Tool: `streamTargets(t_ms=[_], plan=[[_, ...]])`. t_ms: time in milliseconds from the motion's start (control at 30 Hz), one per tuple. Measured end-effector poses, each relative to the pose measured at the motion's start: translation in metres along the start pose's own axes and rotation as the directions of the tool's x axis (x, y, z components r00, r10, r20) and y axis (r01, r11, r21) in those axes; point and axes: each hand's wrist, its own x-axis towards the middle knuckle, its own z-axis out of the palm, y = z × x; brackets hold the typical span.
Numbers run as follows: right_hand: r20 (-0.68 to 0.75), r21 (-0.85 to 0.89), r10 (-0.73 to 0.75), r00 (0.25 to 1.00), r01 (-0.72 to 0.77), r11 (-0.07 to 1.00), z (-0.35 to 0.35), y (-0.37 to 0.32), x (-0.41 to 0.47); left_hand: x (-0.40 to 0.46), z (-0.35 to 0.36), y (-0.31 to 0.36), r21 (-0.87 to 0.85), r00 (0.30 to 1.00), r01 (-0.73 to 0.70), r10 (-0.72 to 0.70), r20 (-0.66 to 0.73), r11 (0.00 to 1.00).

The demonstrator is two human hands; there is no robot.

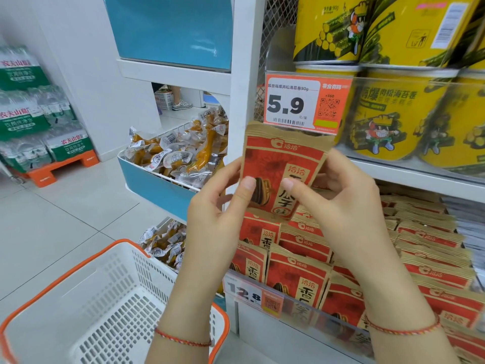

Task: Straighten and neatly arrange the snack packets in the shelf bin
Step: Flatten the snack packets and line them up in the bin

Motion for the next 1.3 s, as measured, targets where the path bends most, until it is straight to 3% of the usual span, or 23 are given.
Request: streamTargets(t_ms=[133,233,300,500,800,933,1000,1100,1300], plan=[[-0.125,0.044,0.002,0.992,0.004,0.999,-0.006,0.007,0.000,0.002,-0.020,-0.005,0.284,0.976,0.209,-0.185,-0.112,0.936],[-0.187,0.130,0.035,0.982,-0.011,0.991,-0.008,0.010,0.001,-0.001,-0.030,-0.007,0.598,0.934,0.301,-0.357,-0.026,0.743],[-0.177,0.157,0.068,0.982,-0.040,0.987,-0.007,0.012,0.001,-0.002,-0.030,-0.007,0.678,0.888,0.318,-0.459,0.032,0.663],[-0.029,0.077,0.161,0.987,-0.158,0.984,0.007,0.018,0.000,-0.001,-0.033,-0.007,0.706,0.843,0.328,-0.531,0.080,0.628],[0.192,-0.407,0.390,0.901,-0.288,0.867,0.025,0.027,-0.004,-0.001,-0.032,-0.011,0.719,0.852,0.311,-0.517,0.079,0.622],[0.138,-0.518,0.327,0.935,-0.213,0.829,0.022,0.022,-0.003,-0.001,-0.032,-0.013,0.721,0.848,0.308,-0.522,0.088,0.621],[0.149,-0.529,0.250,0.957,-0.137,0.838,0.022,0.017,-0.004,0.000,-0.032,-0.013,0.729,0.847,0.297,-0.523,0.097,0.617],[0.198,-0.646,0.195,0.961,-0.022,0.763,0.023,0.014,-0.005,0.000,-0.034,-0.011,0.705,0.828,0.299,-0.543,0.144,0.643],[0.258,-0.715,0.288,0.922,-0.018,0.699,0.025,0.016,-0.004,0.000,-0.045,0.000,0.566,0.750,0.367,-0.595,0.289,0.738]])
